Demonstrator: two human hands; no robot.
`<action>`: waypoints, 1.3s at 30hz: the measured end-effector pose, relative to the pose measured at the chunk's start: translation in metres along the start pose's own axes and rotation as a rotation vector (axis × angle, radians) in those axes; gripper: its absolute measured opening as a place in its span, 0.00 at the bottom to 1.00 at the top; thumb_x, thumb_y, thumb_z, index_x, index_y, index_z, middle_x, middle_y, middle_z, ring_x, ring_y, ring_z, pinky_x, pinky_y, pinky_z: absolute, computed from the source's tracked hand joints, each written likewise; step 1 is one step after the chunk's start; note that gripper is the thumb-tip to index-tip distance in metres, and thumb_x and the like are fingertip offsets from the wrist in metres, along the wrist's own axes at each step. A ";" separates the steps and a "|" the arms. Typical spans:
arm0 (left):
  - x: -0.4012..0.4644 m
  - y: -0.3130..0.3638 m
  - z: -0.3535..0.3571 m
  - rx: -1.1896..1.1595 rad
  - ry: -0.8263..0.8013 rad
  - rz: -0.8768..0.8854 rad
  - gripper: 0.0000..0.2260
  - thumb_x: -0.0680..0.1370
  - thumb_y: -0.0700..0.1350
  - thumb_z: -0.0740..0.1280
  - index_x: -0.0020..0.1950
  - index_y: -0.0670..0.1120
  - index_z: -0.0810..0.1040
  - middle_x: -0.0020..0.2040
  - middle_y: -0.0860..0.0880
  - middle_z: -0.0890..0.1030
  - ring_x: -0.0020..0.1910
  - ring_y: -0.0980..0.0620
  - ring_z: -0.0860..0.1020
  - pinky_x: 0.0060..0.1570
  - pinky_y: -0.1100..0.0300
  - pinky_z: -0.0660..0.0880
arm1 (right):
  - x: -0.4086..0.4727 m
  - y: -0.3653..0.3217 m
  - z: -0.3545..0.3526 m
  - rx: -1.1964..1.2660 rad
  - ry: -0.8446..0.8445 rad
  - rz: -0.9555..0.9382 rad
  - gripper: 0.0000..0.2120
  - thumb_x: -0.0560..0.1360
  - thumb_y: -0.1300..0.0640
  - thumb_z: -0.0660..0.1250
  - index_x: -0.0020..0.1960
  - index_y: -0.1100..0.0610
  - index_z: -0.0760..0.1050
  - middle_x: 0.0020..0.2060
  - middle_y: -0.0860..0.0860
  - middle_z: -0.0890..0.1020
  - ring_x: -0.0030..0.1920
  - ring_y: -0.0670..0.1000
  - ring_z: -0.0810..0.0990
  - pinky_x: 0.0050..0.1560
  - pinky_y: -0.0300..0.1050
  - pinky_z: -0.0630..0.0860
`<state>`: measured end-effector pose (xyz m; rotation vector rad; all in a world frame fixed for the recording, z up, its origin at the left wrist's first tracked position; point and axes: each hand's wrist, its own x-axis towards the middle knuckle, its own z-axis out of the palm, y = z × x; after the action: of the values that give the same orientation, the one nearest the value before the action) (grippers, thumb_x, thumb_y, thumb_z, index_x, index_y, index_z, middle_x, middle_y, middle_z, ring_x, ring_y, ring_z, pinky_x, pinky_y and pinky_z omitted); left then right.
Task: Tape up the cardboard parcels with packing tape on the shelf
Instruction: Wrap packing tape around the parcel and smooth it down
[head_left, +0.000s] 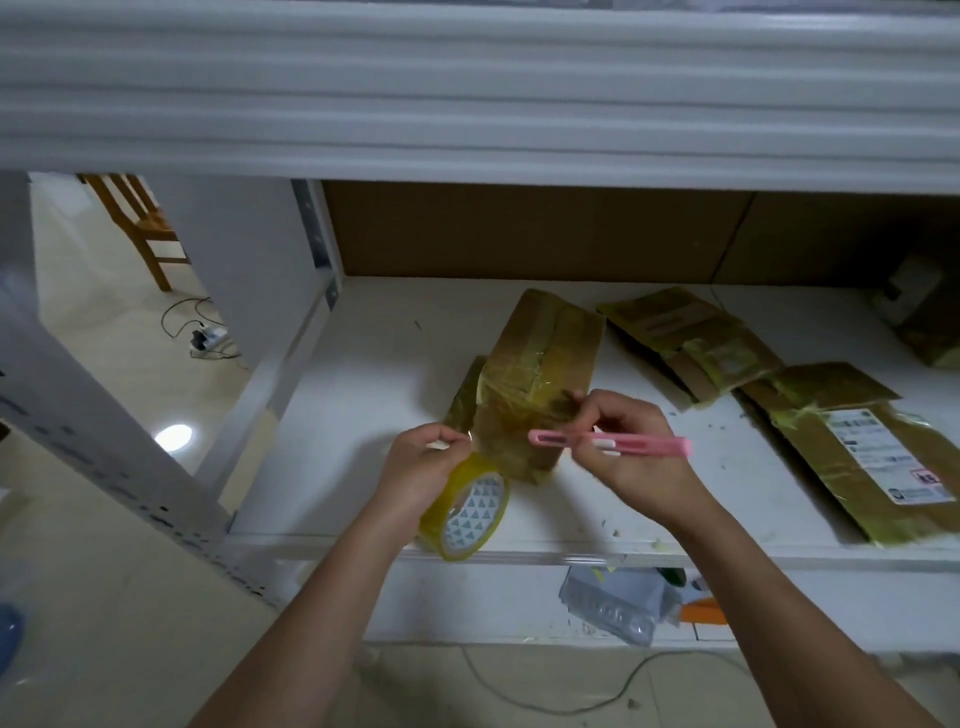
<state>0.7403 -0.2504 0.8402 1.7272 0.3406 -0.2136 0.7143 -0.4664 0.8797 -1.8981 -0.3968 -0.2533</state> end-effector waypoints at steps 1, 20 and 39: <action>-0.001 0.000 0.001 -0.008 -0.004 0.001 0.03 0.75 0.44 0.72 0.42 0.47 0.82 0.34 0.49 0.81 0.29 0.54 0.77 0.33 0.61 0.73 | -0.001 -0.003 -0.004 0.061 0.040 0.041 0.05 0.67 0.59 0.67 0.33 0.54 0.76 0.31 0.51 0.79 0.40 0.56 0.80 0.49 0.48 0.77; -0.018 0.001 0.008 -0.064 -0.206 0.073 0.03 0.77 0.44 0.69 0.47 0.50 0.82 0.50 0.43 0.84 0.49 0.43 0.81 0.51 0.49 0.75 | -0.062 0.099 -0.041 -0.954 0.140 0.552 0.28 0.74 0.65 0.64 0.73 0.57 0.67 0.56 0.62 0.75 0.56 0.63 0.70 0.51 0.51 0.70; -0.032 0.000 -0.044 0.096 -0.396 0.264 0.28 0.69 0.46 0.78 0.65 0.55 0.72 0.43 0.43 0.84 0.45 0.48 0.82 0.45 0.62 0.77 | -0.033 0.021 0.093 0.082 0.307 0.468 0.12 0.77 0.56 0.69 0.36 0.54 0.72 0.36 0.51 0.81 0.38 0.52 0.81 0.42 0.51 0.80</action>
<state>0.7077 -0.2109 0.8590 1.7576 -0.1901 -0.3748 0.6906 -0.3911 0.8172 -1.7772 0.2399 -0.2050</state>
